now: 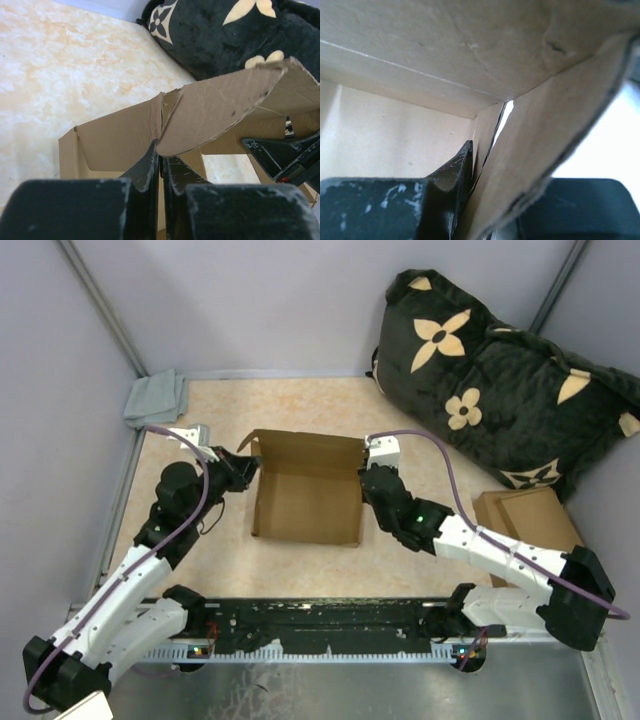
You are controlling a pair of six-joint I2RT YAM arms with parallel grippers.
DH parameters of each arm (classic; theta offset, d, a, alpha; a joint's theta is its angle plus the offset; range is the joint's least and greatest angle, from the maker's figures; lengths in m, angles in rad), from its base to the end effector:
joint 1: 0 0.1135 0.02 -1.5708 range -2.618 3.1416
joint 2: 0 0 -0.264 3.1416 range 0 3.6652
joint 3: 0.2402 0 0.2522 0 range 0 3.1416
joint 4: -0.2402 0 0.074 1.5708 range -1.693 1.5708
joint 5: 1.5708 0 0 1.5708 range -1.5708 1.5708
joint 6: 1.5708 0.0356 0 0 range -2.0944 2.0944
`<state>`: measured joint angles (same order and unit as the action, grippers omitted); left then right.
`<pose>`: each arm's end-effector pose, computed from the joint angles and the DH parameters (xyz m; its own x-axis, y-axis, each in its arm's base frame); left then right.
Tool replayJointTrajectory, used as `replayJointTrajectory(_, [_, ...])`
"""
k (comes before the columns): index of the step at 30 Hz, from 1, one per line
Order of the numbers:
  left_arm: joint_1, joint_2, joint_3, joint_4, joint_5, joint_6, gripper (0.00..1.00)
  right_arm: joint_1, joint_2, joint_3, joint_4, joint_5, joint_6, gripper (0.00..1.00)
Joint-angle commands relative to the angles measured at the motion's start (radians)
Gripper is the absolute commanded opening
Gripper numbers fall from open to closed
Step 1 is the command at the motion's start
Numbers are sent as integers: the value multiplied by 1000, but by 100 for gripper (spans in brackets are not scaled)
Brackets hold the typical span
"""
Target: Fold the paper box
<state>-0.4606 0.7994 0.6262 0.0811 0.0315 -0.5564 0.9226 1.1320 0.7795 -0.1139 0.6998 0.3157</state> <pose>0.1757 -0.0884 0.3096 -0.3194 -0.4308 -0.8440 0.3576 0.7700 -0.5283 0.1685 0.1845 0.2787 -0.3396 -0.0550 -0.9390 -0.1652 0.9863 0.0020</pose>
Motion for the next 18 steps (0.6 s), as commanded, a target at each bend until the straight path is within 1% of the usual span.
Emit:
replayJointTrajectory(1, [-13,-20,52,13,4,39,8,21,-30,81,42,24,-44,12])
replayJointTrajectory(6, [-13,-23,19,15,27,19,8,21,-17,87,38,14,-38,12])
replayJointTrajectory(10, [-14,-37,-48,32,38,-11,8,21,-3,64,45,-5,-4,12])
replayJointTrajectory(14, [-13,-57,-101,20,37,-16,8,21,5,31,61,-29,22,12])
replayJointTrajectory(18, [-13,-93,-138,-20,28,-13,8,21,15,13,32,-75,74,12])
